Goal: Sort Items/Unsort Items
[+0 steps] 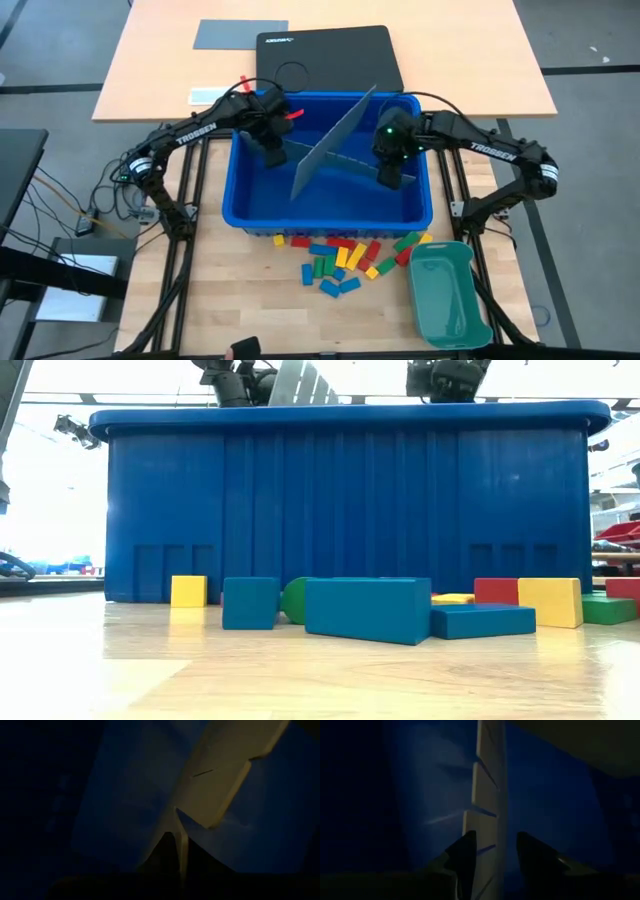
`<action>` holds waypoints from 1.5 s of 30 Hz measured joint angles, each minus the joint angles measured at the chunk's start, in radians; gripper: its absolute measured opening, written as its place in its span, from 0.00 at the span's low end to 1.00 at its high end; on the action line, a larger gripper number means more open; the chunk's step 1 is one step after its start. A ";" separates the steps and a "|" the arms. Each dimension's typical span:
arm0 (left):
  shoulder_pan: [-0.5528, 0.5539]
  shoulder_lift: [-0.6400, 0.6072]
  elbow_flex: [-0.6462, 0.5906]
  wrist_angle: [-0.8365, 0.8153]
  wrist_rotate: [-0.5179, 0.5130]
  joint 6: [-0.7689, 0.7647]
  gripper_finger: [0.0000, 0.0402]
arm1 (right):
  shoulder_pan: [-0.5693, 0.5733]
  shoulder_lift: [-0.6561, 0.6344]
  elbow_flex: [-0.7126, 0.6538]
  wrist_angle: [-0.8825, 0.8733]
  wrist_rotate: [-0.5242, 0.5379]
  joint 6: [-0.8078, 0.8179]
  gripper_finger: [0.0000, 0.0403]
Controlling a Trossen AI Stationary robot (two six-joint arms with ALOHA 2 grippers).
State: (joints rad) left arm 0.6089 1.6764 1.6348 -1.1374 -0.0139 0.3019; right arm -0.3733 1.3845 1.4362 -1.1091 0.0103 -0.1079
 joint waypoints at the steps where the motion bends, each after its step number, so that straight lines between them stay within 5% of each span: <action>1: 0.002 0.000 0.000 0.000 0.000 0.000 0.01 | 0.001 -0.007 0.004 -0.002 0.003 0.005 0.35; 9: 0.013 -0.002 0.001 0.019 -0.002 -0.003 0.01 | 0.034 -0.024 0.043 -0.040 0.026 0.009 0.39; 17: 0.014 -0.002 0.001 0.018 0.001 -0.003 0.01 | 0.017 0.024 0.043 -0.063 0.240 -0.027 0.40; 21: 0.014 -0.002 0.001 0.009 0.003 -0.004 0.01 | -0.022 0.053 0.043 -0.096 0.213 -0.084 0.33; 27: 0.014 -0.001 0.023 -0.029 0.028 -0.022 0.01 | -0.067 0.081 0.043 -0.067 0.273 -0.164 0.03; 45: -0.046 0.000 0.115 -0.115 0.001 -0.075 0.01 | -0.091 0.048 0.041 0.015 0.303 -0.236 0.00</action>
State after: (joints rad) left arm 0.5633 1.6760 1.7500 -1.2527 -0.0129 0.2273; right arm -0.4642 1.4327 1.4776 -1.0939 0.3133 -0.3435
